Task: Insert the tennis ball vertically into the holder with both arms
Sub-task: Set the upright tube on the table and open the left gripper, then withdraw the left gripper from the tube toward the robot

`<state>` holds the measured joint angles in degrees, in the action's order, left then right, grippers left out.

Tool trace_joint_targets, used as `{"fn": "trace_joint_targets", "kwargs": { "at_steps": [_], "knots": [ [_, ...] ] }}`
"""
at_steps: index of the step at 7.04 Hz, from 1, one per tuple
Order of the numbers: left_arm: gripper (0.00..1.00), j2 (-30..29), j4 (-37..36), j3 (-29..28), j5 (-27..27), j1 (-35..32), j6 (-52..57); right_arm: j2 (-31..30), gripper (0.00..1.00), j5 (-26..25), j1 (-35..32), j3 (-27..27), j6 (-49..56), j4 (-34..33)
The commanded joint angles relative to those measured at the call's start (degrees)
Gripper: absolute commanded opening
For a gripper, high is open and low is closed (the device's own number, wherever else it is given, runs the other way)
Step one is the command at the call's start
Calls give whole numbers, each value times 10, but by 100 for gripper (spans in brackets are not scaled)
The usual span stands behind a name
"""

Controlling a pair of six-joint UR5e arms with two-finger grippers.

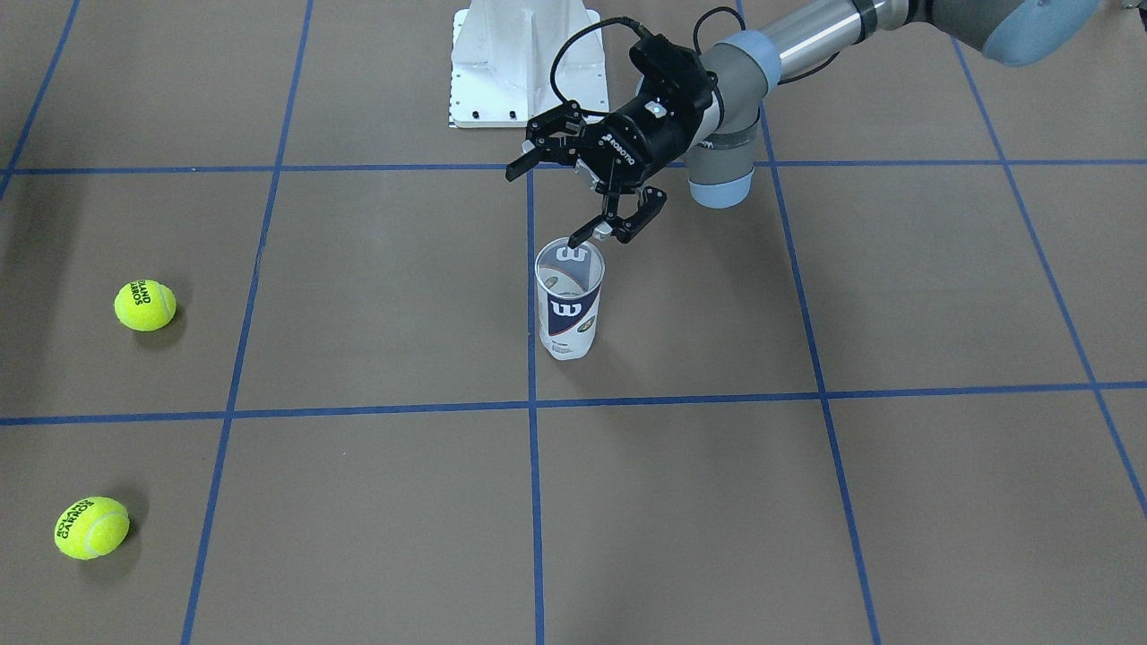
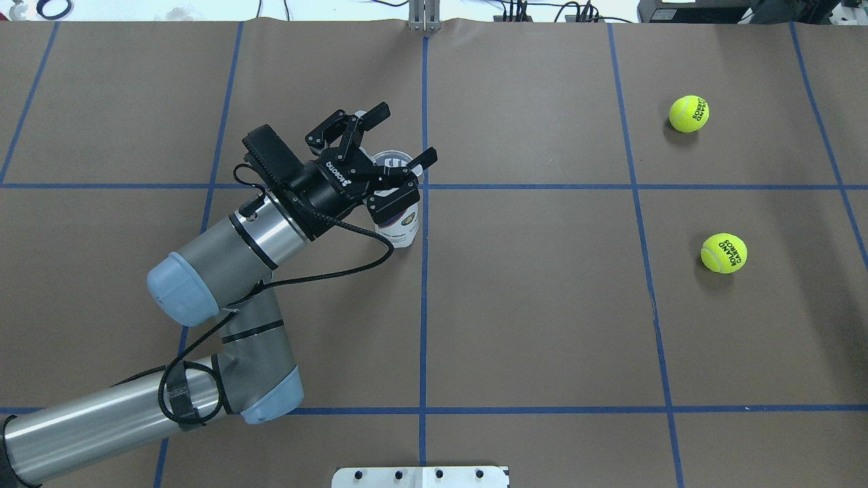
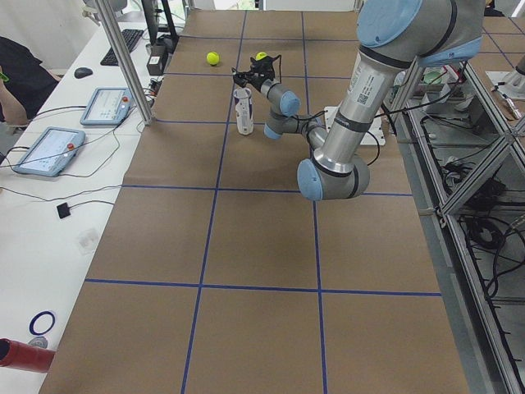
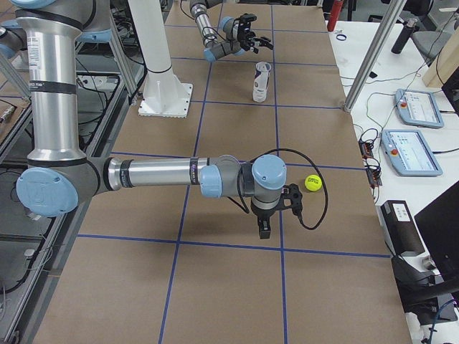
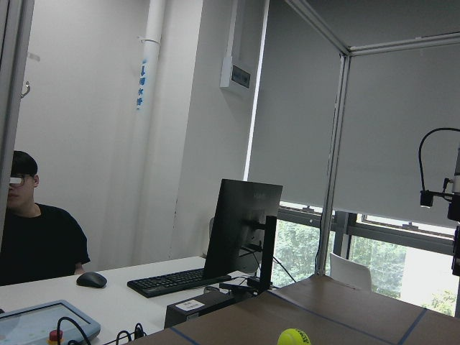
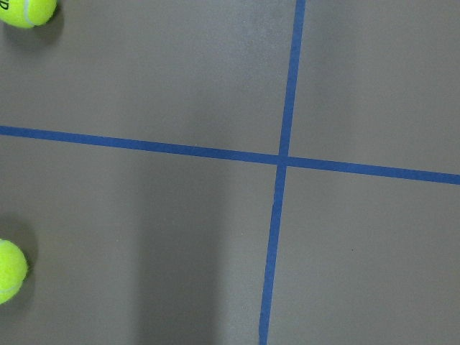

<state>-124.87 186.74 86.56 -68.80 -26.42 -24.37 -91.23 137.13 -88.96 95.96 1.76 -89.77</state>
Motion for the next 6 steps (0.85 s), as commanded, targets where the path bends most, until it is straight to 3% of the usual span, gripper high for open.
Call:
{"fn": "trace_joint_targets", "kwargs": {
  "at_steps": [1,4,6],
  "knots": [
    [98,70,-149,144,-3,-19,-3,0,99,1,0,4,-1,1],
    [98,237,-159,228,-49,-19,-121,7,99,0,0,21,1,1],
    [98,309,-173,239,-154,-21,-171,27,99,-1,4,20,0,-5]
  ]
}}
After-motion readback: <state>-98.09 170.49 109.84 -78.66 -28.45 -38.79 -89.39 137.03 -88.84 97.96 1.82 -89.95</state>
